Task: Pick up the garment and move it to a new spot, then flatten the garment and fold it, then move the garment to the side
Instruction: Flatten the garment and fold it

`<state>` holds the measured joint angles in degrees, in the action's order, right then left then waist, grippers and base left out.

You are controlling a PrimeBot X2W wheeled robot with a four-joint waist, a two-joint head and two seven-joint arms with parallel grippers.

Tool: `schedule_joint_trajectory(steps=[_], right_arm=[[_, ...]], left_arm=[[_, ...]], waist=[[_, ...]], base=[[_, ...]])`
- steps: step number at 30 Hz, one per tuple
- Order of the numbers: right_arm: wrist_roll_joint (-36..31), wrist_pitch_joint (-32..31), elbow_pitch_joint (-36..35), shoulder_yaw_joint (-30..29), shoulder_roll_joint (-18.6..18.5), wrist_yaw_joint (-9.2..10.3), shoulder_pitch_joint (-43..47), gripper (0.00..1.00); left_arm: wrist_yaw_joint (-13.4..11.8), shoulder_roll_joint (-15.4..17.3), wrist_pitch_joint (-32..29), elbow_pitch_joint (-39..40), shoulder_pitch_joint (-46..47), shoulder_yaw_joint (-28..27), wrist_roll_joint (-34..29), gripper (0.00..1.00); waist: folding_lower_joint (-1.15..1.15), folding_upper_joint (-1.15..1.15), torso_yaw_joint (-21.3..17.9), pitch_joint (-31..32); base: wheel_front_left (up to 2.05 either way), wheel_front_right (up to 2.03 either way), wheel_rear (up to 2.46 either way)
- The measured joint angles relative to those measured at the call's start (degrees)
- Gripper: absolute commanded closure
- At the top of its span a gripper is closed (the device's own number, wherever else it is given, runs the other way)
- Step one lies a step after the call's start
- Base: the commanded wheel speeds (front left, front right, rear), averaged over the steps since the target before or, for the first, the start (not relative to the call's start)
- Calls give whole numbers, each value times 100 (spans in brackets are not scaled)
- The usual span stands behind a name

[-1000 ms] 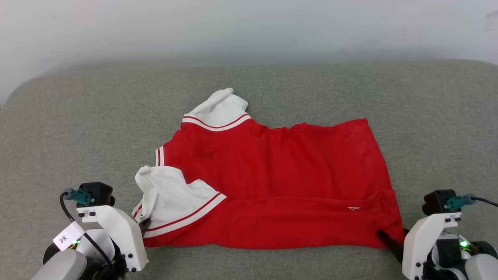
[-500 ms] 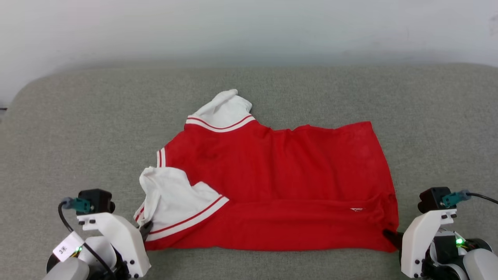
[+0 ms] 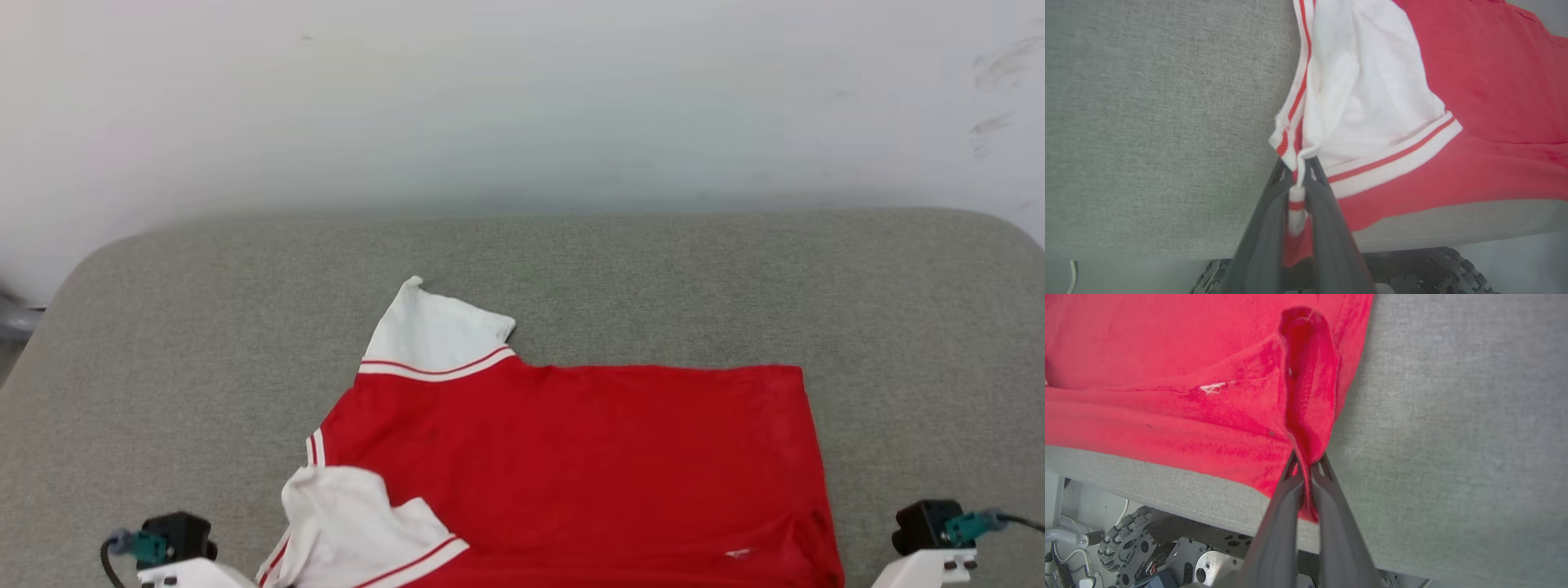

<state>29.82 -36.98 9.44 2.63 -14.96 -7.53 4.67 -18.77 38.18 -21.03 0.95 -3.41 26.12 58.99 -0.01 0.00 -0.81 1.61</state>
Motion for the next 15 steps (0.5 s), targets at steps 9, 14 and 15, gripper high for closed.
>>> schedule_joint_trajectory(steps=[9, 14, 15], right_arm=[[-110, 85, -105, -234, 332, 0, 522, 98], [-209, 543, -30, -327, 481, 1, 521, 0], [-232, 714, -49, -353, 502, 1, 510, 0]], left_arm=[[21, -242, 237, -297, -453, -9, 213, 100], [168, -512, 515, -706, -305, 4, 200, 0], [201, -539, 548, -748, -257, -1, 172, 0]], waist=[[0, 0, -59, 29], [0, 0, -50, 20], [0, 0, -52, 20]], base=[[0, 0, 0], [0, 0, 0], [0, 0, 0]])
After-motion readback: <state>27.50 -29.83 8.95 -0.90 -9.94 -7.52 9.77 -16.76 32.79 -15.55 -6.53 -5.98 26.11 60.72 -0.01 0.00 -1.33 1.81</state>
